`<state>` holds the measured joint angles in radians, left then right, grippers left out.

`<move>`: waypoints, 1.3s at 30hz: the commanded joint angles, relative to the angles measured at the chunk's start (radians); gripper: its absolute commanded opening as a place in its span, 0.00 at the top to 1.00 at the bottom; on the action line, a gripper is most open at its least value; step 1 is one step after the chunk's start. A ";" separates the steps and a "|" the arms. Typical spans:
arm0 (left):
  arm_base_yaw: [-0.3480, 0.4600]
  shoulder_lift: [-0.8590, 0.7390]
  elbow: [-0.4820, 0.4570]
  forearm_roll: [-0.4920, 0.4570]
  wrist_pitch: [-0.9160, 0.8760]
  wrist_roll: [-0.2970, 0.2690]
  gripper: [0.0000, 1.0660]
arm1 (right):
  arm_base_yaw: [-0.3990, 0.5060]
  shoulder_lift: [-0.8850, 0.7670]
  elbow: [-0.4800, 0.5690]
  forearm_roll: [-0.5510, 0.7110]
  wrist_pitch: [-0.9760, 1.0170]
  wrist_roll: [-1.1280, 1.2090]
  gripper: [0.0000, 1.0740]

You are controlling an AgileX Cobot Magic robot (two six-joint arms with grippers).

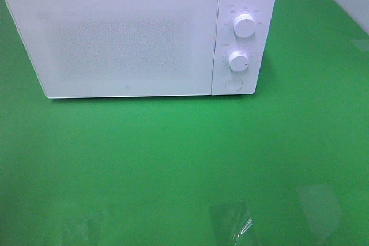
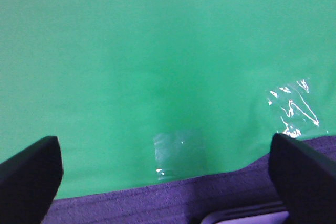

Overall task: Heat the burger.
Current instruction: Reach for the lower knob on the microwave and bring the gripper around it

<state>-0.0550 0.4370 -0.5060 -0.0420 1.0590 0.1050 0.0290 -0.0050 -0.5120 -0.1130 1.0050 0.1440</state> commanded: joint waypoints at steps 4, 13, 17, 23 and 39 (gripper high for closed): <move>0.002 -0.130 0.007 0.025 -0.019 0.003 0.06 | -0.006 -0.023 0.002 -0.005 0.001 -0.006 0.29; 0.027 -0.389 0.007 -0.042 -0.024 -0.002 0.06 | -0.006 -0.023 0.002 -0.005 0.001 -0.006 0.29; 0.088 -0.467 0.007 -0.045 -0.024 -0.002 0.06 | -0.006 -0.023 0.002 -0.005 0.001 -0.006 0.29; 0.088 -0.467 0.008 -0.050 -0.024 -0.002 0.06 | -0.006 -0.023 0.002 -0.004 0.001 -0.007 0.29; 0.088 -0.466 0.008 -0.047 -0.024 0.001 0.06 | -0.006 -0.023 0.002 -0.004 0.001 -0.006 0.29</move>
<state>0.0340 -0.0050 -0.5010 -0.0850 1.0500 0.1060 0.0290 -0.0050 -0.5120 -0.1130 1.0050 0.1440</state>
